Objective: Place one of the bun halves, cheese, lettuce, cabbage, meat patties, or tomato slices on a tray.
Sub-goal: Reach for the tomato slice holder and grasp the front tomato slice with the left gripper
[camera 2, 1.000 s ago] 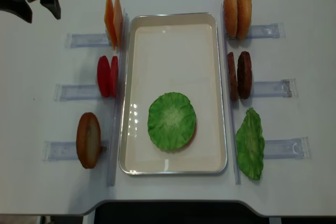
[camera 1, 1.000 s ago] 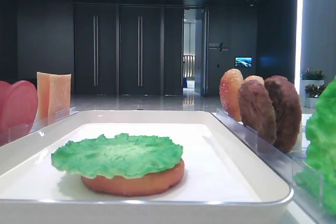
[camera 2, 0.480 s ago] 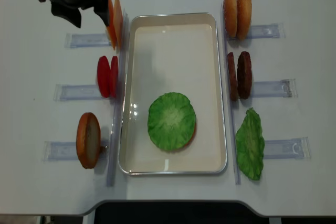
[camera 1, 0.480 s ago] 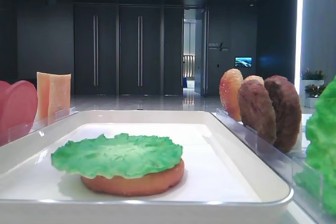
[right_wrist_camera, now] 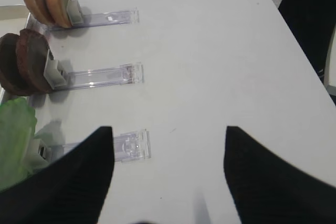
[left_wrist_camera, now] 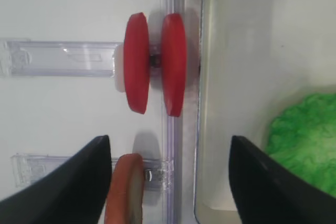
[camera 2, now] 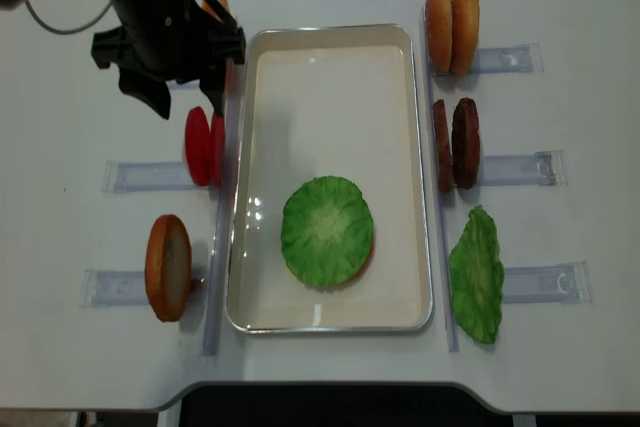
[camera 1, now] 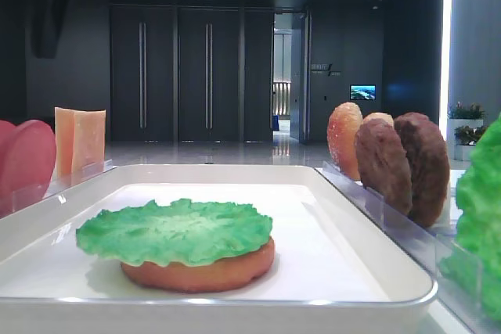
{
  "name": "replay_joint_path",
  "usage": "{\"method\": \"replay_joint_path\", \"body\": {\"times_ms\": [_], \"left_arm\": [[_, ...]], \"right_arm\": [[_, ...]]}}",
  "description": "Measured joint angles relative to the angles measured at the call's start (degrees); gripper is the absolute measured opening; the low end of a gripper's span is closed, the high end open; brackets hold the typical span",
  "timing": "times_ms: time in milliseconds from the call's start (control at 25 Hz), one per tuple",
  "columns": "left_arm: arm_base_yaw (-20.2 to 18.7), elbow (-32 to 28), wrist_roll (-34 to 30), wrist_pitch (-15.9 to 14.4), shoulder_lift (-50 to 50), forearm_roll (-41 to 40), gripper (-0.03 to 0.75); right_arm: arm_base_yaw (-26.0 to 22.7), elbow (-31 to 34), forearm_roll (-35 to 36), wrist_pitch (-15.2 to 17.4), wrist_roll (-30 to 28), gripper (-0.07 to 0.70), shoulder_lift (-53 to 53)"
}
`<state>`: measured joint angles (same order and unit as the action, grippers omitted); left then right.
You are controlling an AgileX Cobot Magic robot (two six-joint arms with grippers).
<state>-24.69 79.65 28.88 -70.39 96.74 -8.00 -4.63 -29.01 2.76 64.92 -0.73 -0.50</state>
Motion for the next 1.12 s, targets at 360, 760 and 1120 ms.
{"method": "replay_joint_path", "body": {"times_ms": [360, 760, 1120], "left_arm": [[0.00, -0.98, 1.15, 0.95, 0.00, -2.12, 0.534], [0.00, -0.98, 1.59, 4.09, 5.20, -2.09, 0.534], [0.00, -0.98, 2.09, 7.19, 8.08, -1.10, 0.534]], "right_arm": [[0.00, 0.00, 0.00, 0.00, 0.00, 0.434, 0.00], [0.00, 0.00, 0.00, 0.00, 0.00, 0.434, 0.00], [0.00, 0.00, 0.00, 0.00, 0.00, 0.434, 0.00]]}}
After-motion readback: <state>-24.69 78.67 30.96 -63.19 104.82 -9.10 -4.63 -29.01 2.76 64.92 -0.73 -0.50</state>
